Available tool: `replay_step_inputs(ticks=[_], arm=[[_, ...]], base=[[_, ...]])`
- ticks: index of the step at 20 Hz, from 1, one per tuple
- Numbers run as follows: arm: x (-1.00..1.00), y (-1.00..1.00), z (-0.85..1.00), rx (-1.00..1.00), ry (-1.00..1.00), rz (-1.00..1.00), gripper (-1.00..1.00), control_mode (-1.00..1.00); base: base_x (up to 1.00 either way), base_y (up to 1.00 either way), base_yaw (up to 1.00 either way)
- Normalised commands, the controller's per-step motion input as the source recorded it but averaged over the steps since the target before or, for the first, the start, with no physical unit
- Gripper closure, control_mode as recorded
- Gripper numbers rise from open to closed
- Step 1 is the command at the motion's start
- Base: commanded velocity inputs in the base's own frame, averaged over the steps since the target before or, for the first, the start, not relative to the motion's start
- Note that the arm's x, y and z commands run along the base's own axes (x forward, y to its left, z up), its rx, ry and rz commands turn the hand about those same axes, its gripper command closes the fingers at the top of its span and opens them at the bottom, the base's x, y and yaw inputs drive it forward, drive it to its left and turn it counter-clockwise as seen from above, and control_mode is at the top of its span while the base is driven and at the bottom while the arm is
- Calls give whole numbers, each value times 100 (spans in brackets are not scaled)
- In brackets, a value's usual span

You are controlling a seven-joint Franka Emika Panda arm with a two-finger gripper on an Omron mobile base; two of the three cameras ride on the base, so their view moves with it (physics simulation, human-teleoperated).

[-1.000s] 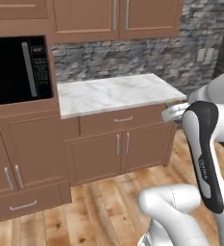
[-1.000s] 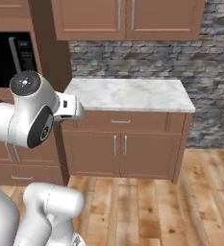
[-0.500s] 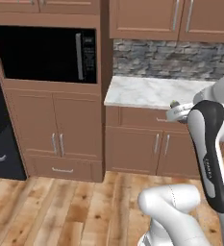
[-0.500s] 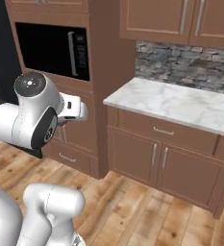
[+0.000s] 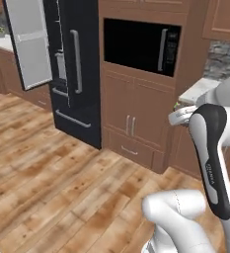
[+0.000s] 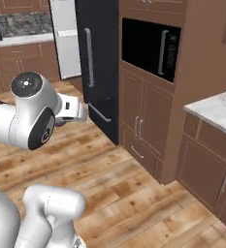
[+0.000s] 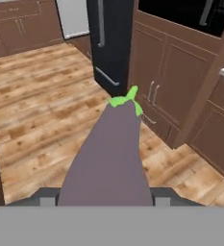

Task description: Gather the eggplant and potato from the fridge and place them on a tray on the dining counter. Then gather the fish and steak from the fridge and place them on the other tray.

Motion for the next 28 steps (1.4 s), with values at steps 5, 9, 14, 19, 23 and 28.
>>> replay_step_inputs(ticks=[5,9,14,19,23,28], arm=[[0,0,0,0,0,0,100,100],[0,0,0,0,0,0,100,100],[0,0,0,0,0,0,100,100],[0,0,0,0,0,0,100,100],[0,0,0,0,0,0,100,100],[0,0,0,0,0,0,100,100]], base=[[-99,-18,69],[-94,-5,60],[-35,65,38],[0,100,17],[0,100,9],[0,100,6]])
